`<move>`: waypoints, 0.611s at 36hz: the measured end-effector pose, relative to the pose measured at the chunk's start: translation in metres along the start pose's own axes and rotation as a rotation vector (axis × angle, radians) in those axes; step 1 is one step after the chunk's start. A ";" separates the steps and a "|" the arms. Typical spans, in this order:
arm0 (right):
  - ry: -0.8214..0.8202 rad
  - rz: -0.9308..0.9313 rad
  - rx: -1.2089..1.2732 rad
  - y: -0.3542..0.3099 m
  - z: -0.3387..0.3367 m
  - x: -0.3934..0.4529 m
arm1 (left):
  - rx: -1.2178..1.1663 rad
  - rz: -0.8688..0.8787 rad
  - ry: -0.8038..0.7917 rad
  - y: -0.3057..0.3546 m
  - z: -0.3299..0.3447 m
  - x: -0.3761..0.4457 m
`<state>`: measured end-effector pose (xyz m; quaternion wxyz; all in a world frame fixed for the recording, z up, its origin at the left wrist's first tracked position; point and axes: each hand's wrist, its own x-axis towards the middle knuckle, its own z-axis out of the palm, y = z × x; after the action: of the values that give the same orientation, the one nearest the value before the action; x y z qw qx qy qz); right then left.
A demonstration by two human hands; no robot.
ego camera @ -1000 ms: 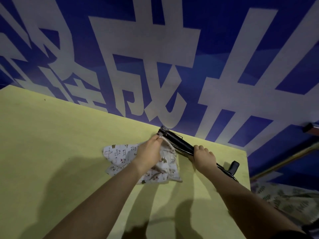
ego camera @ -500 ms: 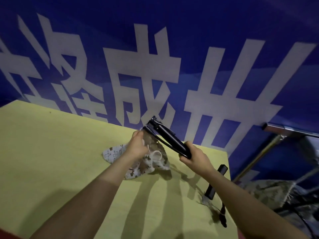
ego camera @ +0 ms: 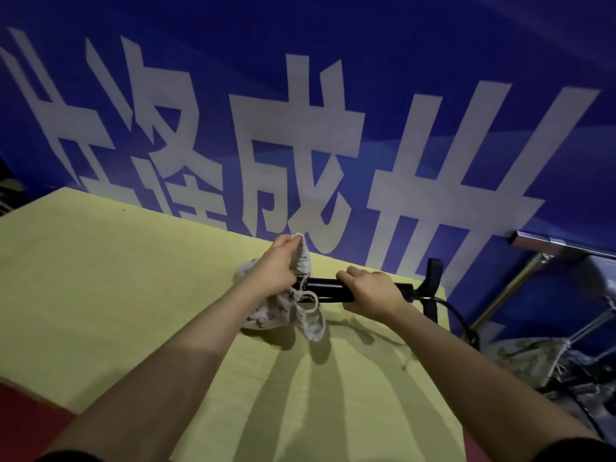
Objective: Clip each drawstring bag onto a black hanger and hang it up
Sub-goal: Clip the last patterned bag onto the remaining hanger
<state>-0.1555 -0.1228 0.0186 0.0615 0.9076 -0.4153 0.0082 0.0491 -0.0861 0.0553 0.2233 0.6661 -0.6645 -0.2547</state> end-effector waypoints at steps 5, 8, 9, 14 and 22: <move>0.218 -0.167 -0.278 -0.011 -0.018 0.013 | 0.117 0.094 -0.118 0.011 0.002 -0.008; 0.385 -0.256 -0.402 -0.016 -0.033 0.020 | 0.311 0.115 -0.043 0.013 0.006 -0.009; 0.446 -0.284 -0.428 -0.016 -0.037 0.021 | 0.344 0.116 -0.010 0.012 0.007 -0.008; 0.575 -0.261 -0.420 -0.014 -0.048 0.018 | 0.326 0.093 0.052 0.015 0.016 -0.005; 0.599 -0.110 -0.005 -0.023 -0.030 -0.008 | 0.176 0.042 0.255 0.000 0.021 -0.001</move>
<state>-0.1427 -0.0982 0.0459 0.1839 0.8858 -0.3289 0.2708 0.0359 -0.0840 0.0387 0.2517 0.6961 -0.6642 -0.1043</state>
